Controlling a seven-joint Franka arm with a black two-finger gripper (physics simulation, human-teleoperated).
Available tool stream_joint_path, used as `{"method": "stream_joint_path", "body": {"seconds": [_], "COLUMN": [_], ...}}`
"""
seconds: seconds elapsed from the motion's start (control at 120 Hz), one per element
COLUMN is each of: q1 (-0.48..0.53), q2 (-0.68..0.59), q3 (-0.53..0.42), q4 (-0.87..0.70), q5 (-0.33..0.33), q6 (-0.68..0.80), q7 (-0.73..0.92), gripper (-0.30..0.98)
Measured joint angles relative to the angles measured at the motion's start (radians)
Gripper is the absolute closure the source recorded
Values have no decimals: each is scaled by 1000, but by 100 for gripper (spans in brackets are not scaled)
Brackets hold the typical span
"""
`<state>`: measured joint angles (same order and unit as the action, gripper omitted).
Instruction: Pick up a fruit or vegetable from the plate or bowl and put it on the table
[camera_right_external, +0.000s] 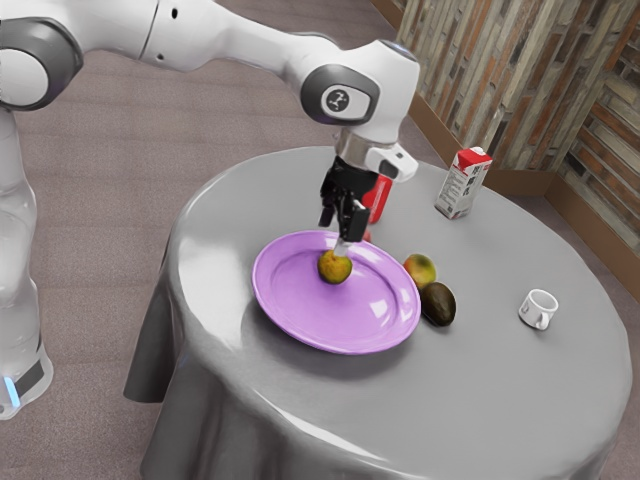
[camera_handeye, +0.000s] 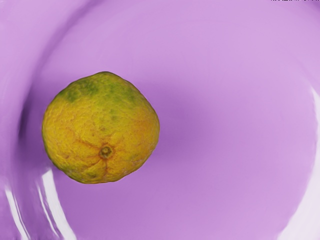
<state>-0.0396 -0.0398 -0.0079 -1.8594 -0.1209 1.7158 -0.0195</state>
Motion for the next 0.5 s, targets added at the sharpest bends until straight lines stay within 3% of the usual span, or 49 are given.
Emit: {"method": "stream_joint_path", "body": {"seconds": [0.5], "q1": [78], "q2": [90], "q3": [-30], "q4": [93], "q5": [-3], "q6": [26], "q7": [6], "gripper": [0]}}
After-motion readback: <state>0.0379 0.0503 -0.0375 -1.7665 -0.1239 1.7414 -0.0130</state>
